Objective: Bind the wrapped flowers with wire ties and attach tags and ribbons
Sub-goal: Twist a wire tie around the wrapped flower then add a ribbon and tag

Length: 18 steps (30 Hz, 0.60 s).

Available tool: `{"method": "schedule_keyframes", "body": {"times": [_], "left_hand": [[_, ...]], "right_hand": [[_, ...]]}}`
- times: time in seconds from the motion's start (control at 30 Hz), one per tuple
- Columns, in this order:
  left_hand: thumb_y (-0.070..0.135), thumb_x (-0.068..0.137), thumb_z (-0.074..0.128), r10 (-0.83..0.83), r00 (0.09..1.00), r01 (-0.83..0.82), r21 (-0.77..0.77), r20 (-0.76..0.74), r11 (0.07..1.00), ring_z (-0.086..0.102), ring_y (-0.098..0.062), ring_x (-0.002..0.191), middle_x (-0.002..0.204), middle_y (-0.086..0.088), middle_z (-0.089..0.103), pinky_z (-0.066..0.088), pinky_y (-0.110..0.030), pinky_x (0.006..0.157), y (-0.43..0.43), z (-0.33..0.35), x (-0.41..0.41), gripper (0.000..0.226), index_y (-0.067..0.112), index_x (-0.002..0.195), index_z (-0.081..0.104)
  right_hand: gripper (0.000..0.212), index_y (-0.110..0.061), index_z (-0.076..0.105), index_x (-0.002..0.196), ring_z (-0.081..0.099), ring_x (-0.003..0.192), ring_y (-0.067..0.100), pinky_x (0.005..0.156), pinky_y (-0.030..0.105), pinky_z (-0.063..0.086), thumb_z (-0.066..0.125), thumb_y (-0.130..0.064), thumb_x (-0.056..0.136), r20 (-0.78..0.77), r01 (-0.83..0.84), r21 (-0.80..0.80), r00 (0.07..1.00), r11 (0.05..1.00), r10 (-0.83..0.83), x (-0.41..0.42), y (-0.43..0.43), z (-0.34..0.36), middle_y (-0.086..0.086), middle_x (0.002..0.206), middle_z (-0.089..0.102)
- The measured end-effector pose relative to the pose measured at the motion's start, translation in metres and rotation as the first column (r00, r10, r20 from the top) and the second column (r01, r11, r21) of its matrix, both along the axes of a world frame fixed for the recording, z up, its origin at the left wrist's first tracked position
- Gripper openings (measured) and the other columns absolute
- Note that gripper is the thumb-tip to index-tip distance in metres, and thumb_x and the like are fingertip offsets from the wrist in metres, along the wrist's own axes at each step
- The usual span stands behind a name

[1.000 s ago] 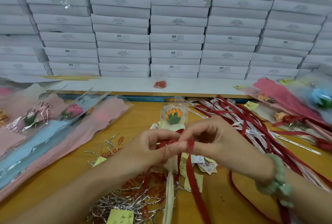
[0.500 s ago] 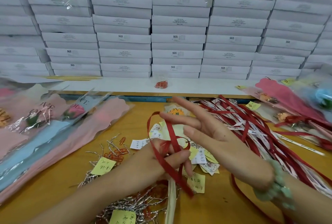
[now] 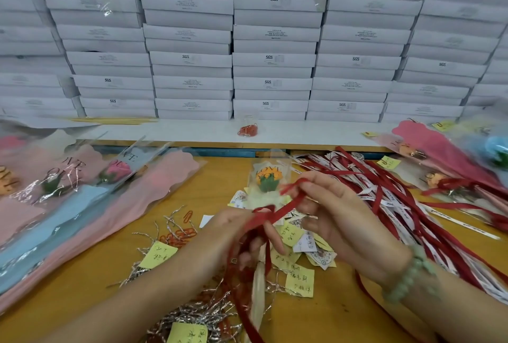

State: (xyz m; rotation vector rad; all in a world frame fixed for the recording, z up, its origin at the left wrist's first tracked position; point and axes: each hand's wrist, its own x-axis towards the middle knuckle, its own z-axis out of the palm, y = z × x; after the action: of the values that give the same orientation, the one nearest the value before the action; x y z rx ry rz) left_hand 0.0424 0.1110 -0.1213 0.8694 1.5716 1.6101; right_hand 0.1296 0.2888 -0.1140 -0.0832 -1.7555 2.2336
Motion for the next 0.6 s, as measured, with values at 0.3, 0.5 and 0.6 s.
{"method": "schedule_keyframes", "body": {"times": [0.3,0.5,0.6], "left_hand": [[0.029,0.086,0.048,0.018,0.999,-0.017,0.036,-0.047,0.999,0.038,-0.013,0.047,0.082,-0.033,0.063,0.038,-0.021,0.046,0.0011,-0.0038,-0.0069,0.034,0.012,0.070,0.073],[0.028,0.086,0.047,0.024,0.999,-0.023,0.017,-0.039,1.000,0.035,-0.013,0.045,0.064,-0.011,0.063,0.030,-0.024,0.047,0.0001,-0.0046,-0.0063,0.034,0.008,0.070,0.069],[0.028,0.094,0.051,0.068,0.997,-0.067,0.028,-0.045,0.997,0.041,-0.014,0.046,0.060,-0.003,0.055,0.034,-0.023,0.045,0.0005,-0.0057,-0.0057,0.033,0.011,0.076,0.072]], "right_hand": [[0.032,-0.020,0.045,0.072,0.030,0.039,0.004,0.034,0.014,0.023,0.051,-0.047,0.089,0.101,0.170,-0.419,0.985,0.892,-0.140,-0.0014,0.0056,0.0068,-0.008,0.060,0.046],[0.035,-0.017,0.050,0.080,0.033,0.041,0.005,0.035,0.015,0.022,0.039,-0.044,0.098,0.048,0.145,-0.490,0.989,0.860,-0.140,-0.0004,0.0082,0.0075,-0.005,0.059,0.042],[0.018,-0.013,0.057,0.082,0.048,0.053,0.009,0.041,0.018,0.039,0.046,-0.025,0.090,-0.005,0.152,-0.350,0.986,0.924,-0.164,-0.0005,0.0085,0.0051,-0.001,0.067,0.053]]}}
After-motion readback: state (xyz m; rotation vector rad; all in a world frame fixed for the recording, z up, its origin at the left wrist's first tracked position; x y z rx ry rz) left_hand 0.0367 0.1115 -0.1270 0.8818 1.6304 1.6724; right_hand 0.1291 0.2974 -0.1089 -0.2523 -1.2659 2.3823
